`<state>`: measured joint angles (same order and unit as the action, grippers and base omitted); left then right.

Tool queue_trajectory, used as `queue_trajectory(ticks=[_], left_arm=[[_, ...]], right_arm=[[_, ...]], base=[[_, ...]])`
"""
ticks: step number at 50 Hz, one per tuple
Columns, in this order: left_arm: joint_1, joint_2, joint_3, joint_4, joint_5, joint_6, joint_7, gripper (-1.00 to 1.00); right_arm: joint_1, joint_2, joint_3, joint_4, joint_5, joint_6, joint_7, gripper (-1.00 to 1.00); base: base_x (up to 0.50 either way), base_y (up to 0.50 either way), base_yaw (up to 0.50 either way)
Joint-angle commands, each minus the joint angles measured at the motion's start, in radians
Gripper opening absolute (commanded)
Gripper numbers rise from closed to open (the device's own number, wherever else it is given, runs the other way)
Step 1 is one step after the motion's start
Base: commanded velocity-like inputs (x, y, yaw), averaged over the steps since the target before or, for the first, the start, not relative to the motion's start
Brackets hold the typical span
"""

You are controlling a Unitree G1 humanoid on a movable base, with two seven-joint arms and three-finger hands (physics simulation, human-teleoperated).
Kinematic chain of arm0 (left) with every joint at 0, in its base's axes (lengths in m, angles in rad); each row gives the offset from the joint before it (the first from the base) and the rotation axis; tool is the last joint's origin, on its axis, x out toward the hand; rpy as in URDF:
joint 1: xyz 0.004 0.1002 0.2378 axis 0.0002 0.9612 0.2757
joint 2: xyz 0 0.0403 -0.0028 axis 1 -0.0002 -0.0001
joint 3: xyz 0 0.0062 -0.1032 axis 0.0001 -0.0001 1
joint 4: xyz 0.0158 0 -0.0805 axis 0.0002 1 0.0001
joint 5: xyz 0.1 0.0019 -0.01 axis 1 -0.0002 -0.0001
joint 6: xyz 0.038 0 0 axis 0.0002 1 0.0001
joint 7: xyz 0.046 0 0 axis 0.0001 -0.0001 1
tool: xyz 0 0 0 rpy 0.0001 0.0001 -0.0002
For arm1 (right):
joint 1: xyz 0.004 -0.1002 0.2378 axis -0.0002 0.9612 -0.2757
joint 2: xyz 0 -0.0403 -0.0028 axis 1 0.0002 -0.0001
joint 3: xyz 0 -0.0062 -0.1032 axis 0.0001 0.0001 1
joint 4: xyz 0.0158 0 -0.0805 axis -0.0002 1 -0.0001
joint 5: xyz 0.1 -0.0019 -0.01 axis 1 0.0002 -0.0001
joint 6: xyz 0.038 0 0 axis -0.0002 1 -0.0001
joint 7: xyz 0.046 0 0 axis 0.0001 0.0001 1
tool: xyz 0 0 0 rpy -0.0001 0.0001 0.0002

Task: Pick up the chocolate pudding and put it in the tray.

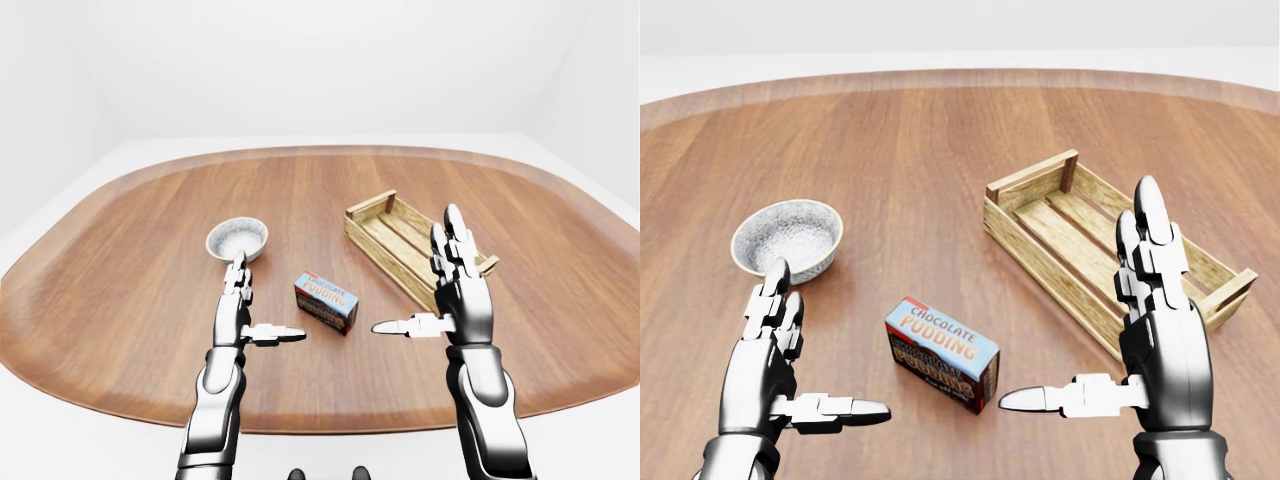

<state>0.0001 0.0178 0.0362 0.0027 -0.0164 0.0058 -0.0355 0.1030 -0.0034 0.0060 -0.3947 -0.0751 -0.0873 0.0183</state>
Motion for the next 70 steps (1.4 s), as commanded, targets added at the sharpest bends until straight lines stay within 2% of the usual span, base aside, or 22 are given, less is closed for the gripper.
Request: queue_trajectory(ticks=[1,16,17,41,44,47,52,53,59,63,66,70], left_arm=[[0.0,0.0,0.0,0.0,0.0,0.0,0.0,1.0],[0.0,0.0,0.0,0.0,0.0,0.0,0.0,1.0],[-0.004,0.0,0.001,0.018,0.002,-0.015,0.001,1.0],[-0.002,0.0,0.0,0.012,0.0,-0.012,0.0,1.0],[-0.002,-0.001,0.001,0.01,-0.004,-0.012,0.0,1.0],[-0.002,-0.001,0.001,0.005,-0.008,-0.008,0.0,1.0],[-0.003,-0.002,0.004,0.003,-0.021,-0.005,-0.001,1.0],[-0.004,-0.003,0.006,0.001,-0.029,-0.004,-0.003,1.0],[-0.003,-0.002,0.005,-0.006,-0.034,-0.003,-0.001,1.0],[-0.001,0.001,0.001,0.007,0.0,-0.025,0.016,1.0],[-0.003,0.0,0.004,0.013,-0.007,-0.029,0.014,1.0],[-0.002,-0.001,0.003,0.002,-0.006,-0.016,0.015,1.0]], right_arm=[[0.003,0.0,0.001,-0.002,0.0,0.0,0.001,1.0],[-0.001,0.001,0.0,0.007,-0.001,0.0,-0.002,1.0],[0.0,0.0,0.002,0.003,0.0,0.0,0.002,1.0],[0.0,0.001,0.006,0.004,0.003,0.0,0.006,1.0],[0.01,0.002,0.009,0.063,0.005,0.0,0.005,1.0],[-0.001,0.0,0.006,0.007,0.009,0.0,0.009,1.0],[0.008,0.002,0.006,0.08,0.008,0.0,0.004,1.0],[-0.002,0.0,0.004,0.019,0.011,0.0,0.007,1.0],[-0.006,0.0,0.002,0.009,0.011,0.0,0.006,1.0],[0.003,0.001,0.003,0.058,0.01,0.0,0.004,1.0],[0.007,0.001,0.004,0.082,0.009,0.0,0.003,1.0],[-0.001,0.0,0.003,0.03,0.009,0.0,0.003,1.0]], base=[[0.23,0.0,0.0],[0.23,0.0,0.0],[0.23,0.0,0.0],[0.2,0.0,0.0],[0.0,0.0,0.0],[0.0,0.0,0.0],[0.0,0.0,0.0],[0.0,0.0,0.0],[0.0,0.0,0.0],[0.0,0.0,0.0],[0.0,0.0,0.0],[0.0,0.0,0.0]])
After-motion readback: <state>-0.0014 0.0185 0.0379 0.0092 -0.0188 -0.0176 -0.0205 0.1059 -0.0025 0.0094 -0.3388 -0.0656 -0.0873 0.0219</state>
